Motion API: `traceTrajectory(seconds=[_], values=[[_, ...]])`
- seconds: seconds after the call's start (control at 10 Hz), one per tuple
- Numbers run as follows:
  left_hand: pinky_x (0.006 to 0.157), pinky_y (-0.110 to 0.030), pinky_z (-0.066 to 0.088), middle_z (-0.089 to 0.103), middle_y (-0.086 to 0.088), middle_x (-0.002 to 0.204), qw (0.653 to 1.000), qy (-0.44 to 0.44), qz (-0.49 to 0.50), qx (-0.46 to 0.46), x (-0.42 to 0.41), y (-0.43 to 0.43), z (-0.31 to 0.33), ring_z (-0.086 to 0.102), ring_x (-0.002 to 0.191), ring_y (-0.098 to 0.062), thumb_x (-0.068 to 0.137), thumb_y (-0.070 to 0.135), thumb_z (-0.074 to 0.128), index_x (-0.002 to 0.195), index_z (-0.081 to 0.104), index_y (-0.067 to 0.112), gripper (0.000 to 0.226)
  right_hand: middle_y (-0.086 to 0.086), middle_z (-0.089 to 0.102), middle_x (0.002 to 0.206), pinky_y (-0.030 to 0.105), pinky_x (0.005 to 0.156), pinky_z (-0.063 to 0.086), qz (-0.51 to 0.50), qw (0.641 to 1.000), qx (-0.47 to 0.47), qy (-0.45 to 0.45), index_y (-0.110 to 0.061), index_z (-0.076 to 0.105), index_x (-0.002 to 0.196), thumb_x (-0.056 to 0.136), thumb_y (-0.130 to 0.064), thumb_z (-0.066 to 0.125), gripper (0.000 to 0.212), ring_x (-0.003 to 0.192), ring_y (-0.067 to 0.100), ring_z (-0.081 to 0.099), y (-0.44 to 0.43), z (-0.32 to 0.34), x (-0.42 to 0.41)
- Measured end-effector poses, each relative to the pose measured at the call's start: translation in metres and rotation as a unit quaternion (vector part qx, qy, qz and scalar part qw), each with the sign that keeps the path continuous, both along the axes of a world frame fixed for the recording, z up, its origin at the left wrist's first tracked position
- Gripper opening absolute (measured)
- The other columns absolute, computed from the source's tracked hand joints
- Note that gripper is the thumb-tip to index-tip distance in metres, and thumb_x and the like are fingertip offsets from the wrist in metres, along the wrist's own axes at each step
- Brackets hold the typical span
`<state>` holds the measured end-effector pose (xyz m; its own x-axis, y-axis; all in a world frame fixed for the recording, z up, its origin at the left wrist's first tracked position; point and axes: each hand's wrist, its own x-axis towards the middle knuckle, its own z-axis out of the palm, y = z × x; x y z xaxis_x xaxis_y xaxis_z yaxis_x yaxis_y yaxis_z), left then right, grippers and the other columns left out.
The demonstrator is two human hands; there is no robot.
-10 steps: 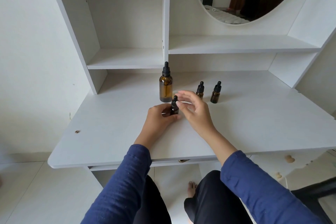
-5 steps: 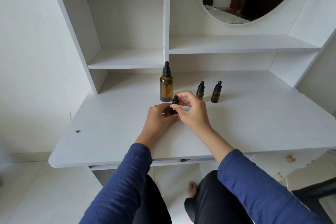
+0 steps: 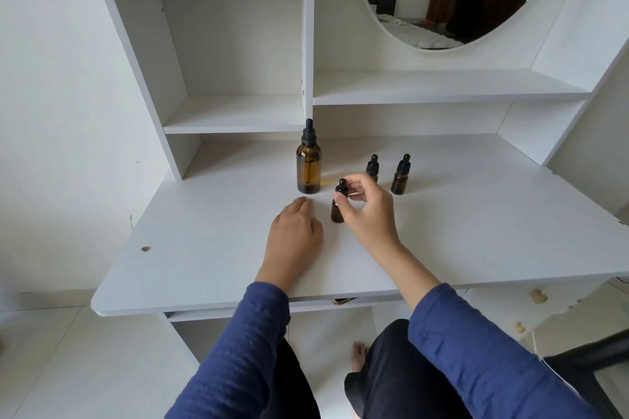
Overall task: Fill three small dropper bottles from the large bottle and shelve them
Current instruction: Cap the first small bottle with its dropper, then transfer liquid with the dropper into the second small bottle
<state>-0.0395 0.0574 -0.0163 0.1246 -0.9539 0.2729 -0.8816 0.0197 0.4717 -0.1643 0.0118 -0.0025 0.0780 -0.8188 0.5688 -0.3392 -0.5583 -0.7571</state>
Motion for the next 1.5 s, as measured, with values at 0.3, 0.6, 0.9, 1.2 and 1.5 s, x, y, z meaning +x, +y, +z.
traceTrajectory(seconds=[0.3, 0.6, 0.9, 1.2, 1.5], values=[[0.120, -0.032, 0.004, 0.012, -0.010, 0.157, 0.997, -0.037, 0.009, 0.073, 0.001, -0.006, -0.009, 0.007, 0.146, -0.021, 0.099, 0.026, 0.021, 0.147, 0.013, 0.005, 0.053, -0.001, 0.062, 0.086, 0.010, 0.071, 0.046, -0.124, 0.990, 0.018, -0.059, -0.006, 0.060, 0.092, 0.078, 0.000, 0.064, 0.016, 0.076, 0.016, 0.059, -0.014, 0.001, -0.056], [0.118, -0.030, -0.004, -0.002, -0.010, 0.158, 0.990, -0.082, 0.006, 0.115, 0.000, -0.009, -0.008, -0.003, 0.146, -0.019, 0.099, 0.029, 0.014, 0.147, 0.001, 0.005, 0.055, 0.007, 0.062, 0.098, 0.022, 0.077, 0.045, -0.209, 0.975, 0.046, -0.066, -0.001, 0.058, 0.105, 0.082, 0.002, 0.060, 0.023, 0.084, 0.016, 0.057, -0.049, 0.003, -0.100], [0.118, -0.031, -0.004, -0.002, -0.010, 0.158, 0.989, -0.090, 0.008, 0.114, 0.000, -0.009, -0.007, -0.004, 0.146, -0.019, 0.099, 0.030, 0.014, 0.147, 0.001, 0.005, 0.055, 0.016, 0.063, 0.114, 0.020, 0.088, 0.042, -0.234, 0.967, 0.072, -0.068, -0.001, 0.055, 0.114, 0.082, 0.002, 0.059, 0.032, 0.105, 0.026, 0.059, -0.074, 0.002, -0.108], [0.117, -0.029, -0.003, 0.000, -0.009, 0.158, 0.992, -0.082, 0.001, 0.100, 0.003, -0.009, -0.008, -0.002, 0.146, -0.018, 0.099, 0.030, 0.016, 0.148, 0.002, 0.006, 0.056, 0.015, 0.056, 0.112, 0.024, 0.090, 0.042, -0.158, 0.984, -0.076, -0.018, 0.000, 0.053, 0.112, 0.084, 0.004, 0.051, 0.029, 0.103, 0.016, 0.052, -0.059, 0.008, -0.076], [0.116, -0.026, 0.011, 0.024, -0.007, 0.155, 0.999, -0.006, -0.009, 0.037, 0.004, -0.002, 0.002, 0.018, 0.144, -0.020, 0.098, 0.026, 0.035, 0.140, 0.034, 0.007, 0.046, 0.005, 0.057, 0.089, 0.027, 0.072, 0.050, -0.117, 0.992, 0.041, 0.012, -0.002, 0.056, 0.102, 0.086, 0.003, 0.051, 0.017, 0.072, 0.023, 0.054, -0.071, 0.007, -0.068]])
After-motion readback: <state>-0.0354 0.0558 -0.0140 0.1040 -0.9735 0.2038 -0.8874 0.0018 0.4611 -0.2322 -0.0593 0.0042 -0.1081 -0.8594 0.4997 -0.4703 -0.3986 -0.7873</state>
